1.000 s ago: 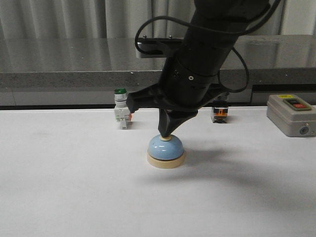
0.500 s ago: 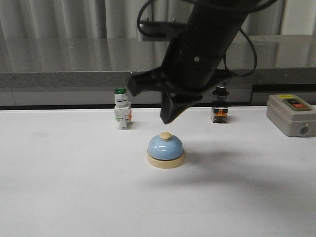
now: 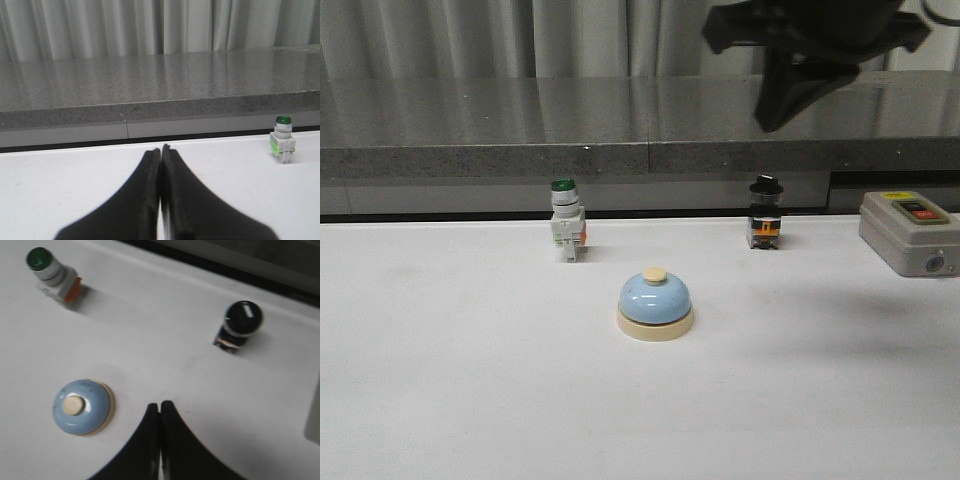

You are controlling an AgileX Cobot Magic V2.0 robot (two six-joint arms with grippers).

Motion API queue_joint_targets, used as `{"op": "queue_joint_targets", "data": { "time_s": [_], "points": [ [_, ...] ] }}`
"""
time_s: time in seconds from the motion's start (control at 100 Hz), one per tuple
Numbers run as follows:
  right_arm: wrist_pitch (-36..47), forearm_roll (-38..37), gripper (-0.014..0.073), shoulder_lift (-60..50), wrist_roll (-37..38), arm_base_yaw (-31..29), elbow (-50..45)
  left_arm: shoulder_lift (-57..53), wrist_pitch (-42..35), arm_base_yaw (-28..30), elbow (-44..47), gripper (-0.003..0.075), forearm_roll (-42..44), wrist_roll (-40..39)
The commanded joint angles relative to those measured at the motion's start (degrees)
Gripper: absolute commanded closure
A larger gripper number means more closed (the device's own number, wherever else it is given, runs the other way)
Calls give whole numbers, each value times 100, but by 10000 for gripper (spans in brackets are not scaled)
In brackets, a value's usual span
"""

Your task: Place and press bell with both arms

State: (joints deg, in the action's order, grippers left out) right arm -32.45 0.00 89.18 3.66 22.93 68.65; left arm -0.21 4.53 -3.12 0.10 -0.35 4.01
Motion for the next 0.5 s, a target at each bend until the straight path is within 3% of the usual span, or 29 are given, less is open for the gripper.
{"op": "queue_joint_targets", "data": {
  "time_s": [0.0, 0.24, 0.49],
  "points": [
    [259, -117, 654, -565, -27, -284, -124, -167, -522, 4, 236, 740, -38, -51],
    [615, -123, 654, -1769, -27, -1093, -1244, -167, -522, 4, 236, 740, -38, -51],
    [1085, -127, 654, -3353, -27, -1387, -2560, -167, -522, 4, 236, 740, -38, -51]
  ]
}}
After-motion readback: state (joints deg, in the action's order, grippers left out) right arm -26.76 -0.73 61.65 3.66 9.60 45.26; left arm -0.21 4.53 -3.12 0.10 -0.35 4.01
